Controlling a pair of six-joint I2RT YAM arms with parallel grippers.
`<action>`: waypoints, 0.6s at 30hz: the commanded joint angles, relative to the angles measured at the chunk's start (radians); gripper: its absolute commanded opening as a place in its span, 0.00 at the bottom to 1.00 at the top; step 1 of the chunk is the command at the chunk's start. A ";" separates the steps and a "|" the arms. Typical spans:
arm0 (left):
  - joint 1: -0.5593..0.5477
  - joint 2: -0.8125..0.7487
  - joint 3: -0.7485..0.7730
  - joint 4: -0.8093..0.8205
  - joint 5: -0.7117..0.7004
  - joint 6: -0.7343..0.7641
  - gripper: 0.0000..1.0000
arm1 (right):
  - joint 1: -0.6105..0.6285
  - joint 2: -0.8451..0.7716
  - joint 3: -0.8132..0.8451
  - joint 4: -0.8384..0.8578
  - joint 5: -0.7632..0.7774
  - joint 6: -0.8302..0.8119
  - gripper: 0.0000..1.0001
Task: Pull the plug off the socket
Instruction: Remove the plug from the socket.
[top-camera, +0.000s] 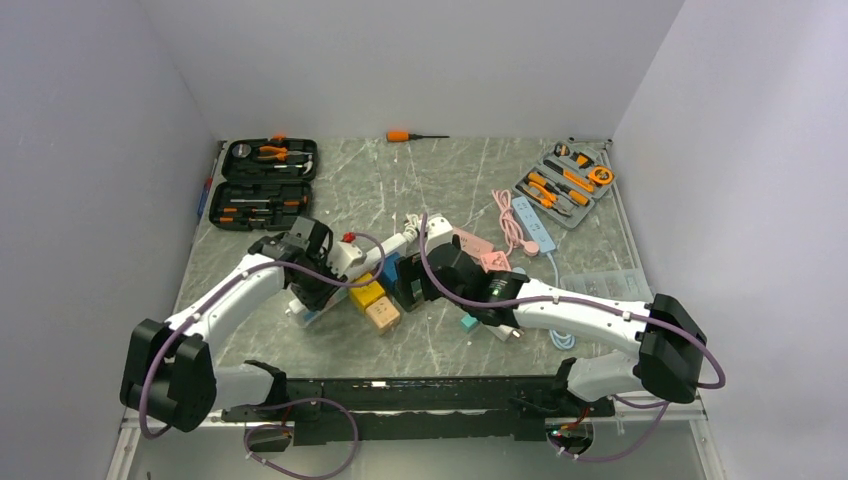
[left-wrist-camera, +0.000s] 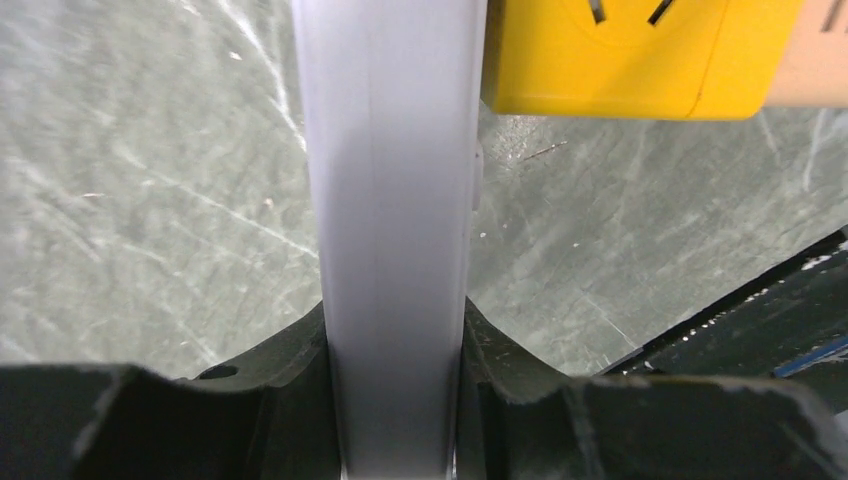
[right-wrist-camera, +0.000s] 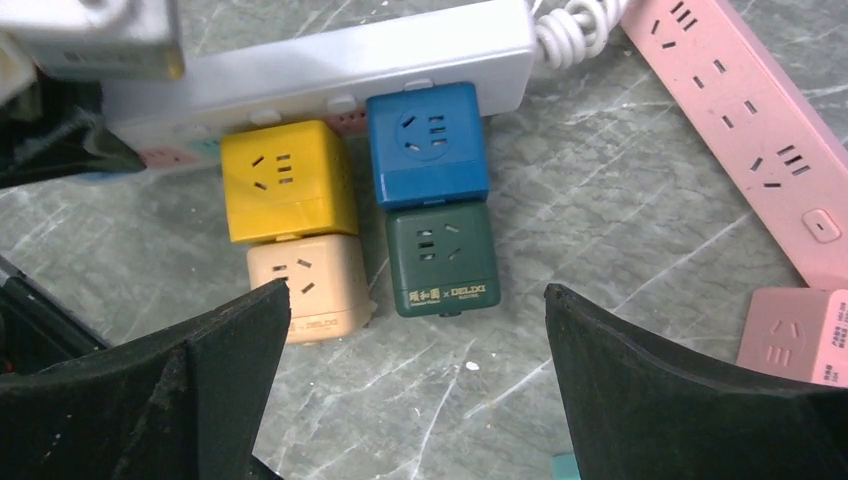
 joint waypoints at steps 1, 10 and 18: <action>-0.003 -0.069 0.169 0.005 0.037 -0.065 0.00 | 0.009 -0.002 -0.006 0.107 -0.043 -0.015 0.99; -0.005 -0.040 0.279 -0.079 0.165 -0.113 0.00 | 0.018 0.047 -0.042 0.360 -0.222 -0.087 0.99; -0.006 -0.053 0.286 -0.104 0.188 -0.110 0.00 | 0.012 0.203 0.041 0.428 -0.387 -0.133 0.99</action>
